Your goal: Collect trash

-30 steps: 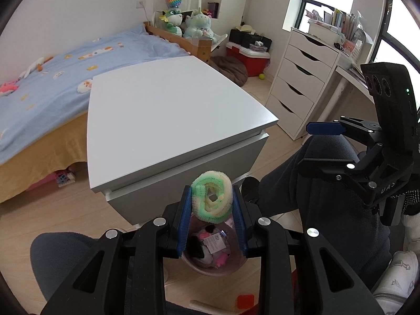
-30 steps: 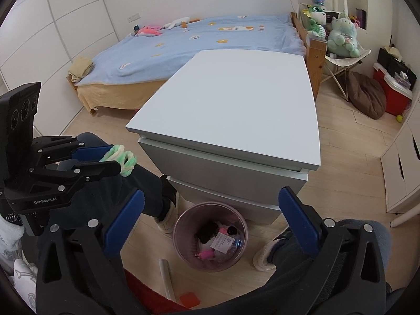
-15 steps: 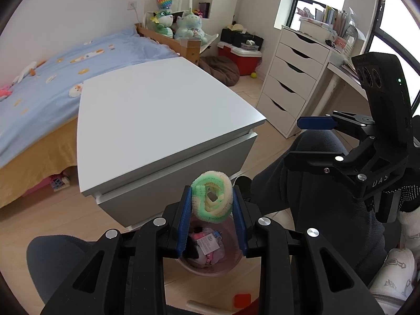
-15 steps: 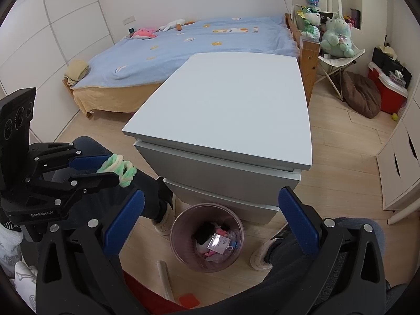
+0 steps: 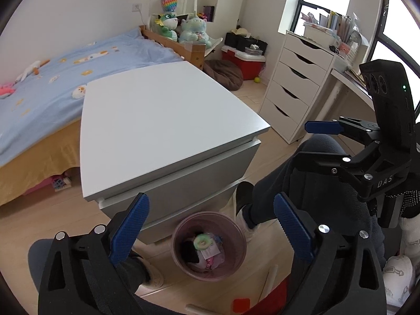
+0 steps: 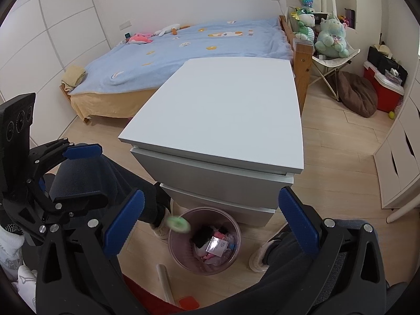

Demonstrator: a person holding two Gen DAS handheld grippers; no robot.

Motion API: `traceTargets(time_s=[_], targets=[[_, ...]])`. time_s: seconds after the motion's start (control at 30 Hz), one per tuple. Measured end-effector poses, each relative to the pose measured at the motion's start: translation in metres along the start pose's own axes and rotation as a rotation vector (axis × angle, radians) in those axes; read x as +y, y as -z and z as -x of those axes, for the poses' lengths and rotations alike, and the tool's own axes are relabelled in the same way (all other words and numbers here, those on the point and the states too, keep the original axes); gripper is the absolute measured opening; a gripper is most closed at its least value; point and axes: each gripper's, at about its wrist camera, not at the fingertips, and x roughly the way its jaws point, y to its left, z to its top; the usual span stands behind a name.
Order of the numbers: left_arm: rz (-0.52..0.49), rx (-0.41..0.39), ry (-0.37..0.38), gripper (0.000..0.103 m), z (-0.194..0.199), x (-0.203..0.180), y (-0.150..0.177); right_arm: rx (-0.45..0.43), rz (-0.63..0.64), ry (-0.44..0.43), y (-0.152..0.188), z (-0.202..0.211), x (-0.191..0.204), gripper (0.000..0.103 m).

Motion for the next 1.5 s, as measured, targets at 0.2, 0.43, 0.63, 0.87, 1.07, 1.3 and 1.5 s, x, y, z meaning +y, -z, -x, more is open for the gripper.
traceTargets(time_s=[0.2, 0.43, 0.63, 0.87, 1.07, 1.3, 1.5], targets=[[0.020, 0.001, -0.010, 0.096, -0.001, 0.004, -0.001, 0.002, 0.001, -0.002, 0.000, 0.000, 0.000, 0.100], [0.048, 0.002, -0.034, 0.096, -0.004, 0.014, -0.002, -0.017, -0.006, 0.017, -0.007, 0.000, 0.002, 0.100], [0.077, -0.037, -0.071, 0.096, 0.001, 0.026, -0.016, -0.073, 0.017, 0.019, -0.028, 0.004, 0.009, 0.100], [0.072, -0.134, -0.068, 0.096, 0.018, 0.037, -0.044, -0.133, 0.057, 0.033, -0.064, 0.010, 0.017, 0.100], [0.071, -0.165, -0.048, 0.097, 0.024, 0.042, -0.066, -0.163, 0.076, 0.035, -0.091, 0.014, 0.020, 0.100], [0.068, -0.182, -0.078, 0.097, 0.026, 0.040, -0.078, -0.160, 0.079, 0.019, -0.100, 0.011, 0.022, 0.100], [0.060, -0.185, -0.106, 0.097, 0.029, 0.040, -0.082, -0.161, 0.080, 0.017, -0.100, 0.010, 0.024, 0.100]])
